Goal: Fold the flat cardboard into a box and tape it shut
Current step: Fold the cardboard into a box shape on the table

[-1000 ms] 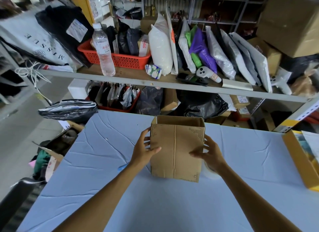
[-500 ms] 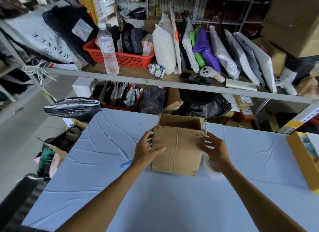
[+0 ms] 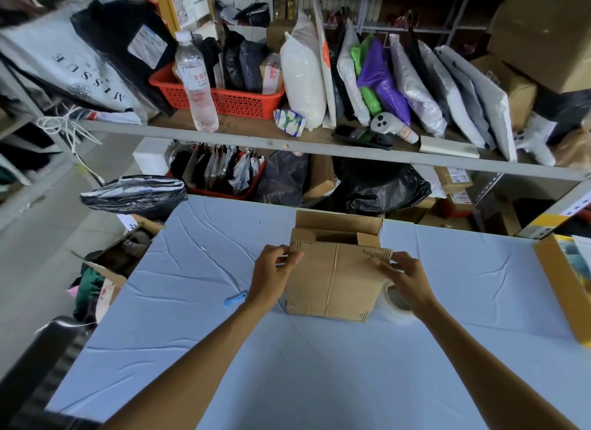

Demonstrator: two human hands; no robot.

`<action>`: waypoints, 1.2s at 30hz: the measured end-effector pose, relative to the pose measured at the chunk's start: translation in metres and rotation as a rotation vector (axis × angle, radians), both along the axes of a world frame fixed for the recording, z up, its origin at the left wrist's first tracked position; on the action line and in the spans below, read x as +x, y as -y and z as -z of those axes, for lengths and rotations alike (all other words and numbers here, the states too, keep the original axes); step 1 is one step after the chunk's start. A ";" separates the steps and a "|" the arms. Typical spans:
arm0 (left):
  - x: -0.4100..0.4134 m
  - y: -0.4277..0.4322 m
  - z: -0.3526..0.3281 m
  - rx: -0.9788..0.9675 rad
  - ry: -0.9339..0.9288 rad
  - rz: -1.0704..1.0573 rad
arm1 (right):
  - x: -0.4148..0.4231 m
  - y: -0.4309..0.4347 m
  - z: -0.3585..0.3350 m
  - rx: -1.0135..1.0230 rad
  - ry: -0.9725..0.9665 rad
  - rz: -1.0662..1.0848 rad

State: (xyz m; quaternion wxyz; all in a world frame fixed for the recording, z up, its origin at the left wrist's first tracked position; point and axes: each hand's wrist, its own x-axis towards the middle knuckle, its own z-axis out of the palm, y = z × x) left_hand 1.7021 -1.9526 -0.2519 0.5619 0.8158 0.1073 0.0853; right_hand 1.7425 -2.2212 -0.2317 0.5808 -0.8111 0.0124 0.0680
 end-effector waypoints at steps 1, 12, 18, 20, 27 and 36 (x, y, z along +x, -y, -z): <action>0.001 0.000 0.000 -0.006 -0.006 -0.018 | 0.000 0.000 0.000 0.006 -0.007 0.005; 0.013 -0.002 -0.007 -0.128 -0.162 0.027 | 0.005 0.002 -0.010 0.004 -0.069 0.057; 0.024 -0.009 -0.011 -0.124 -0.249 0.239 | 0.013 0.007 -0.025 -0.248 -0.011 -0.166; 0.026 -0.008 -0.010 -0.097 -0.211 0.248 | 0.012 0.006 -0.026 -0.266 0.001 -0.179; 0.017 -0.014 -0.006 -0.103 -0.139 0.174 | 0.006 0.005 -0.016 -0.223 -0.040 -0.069; 0.006 -0.007 -0.011 0.039 -0.091 0.090 | 0.003 -0.002 -0.010 -0.197 0.028 0.016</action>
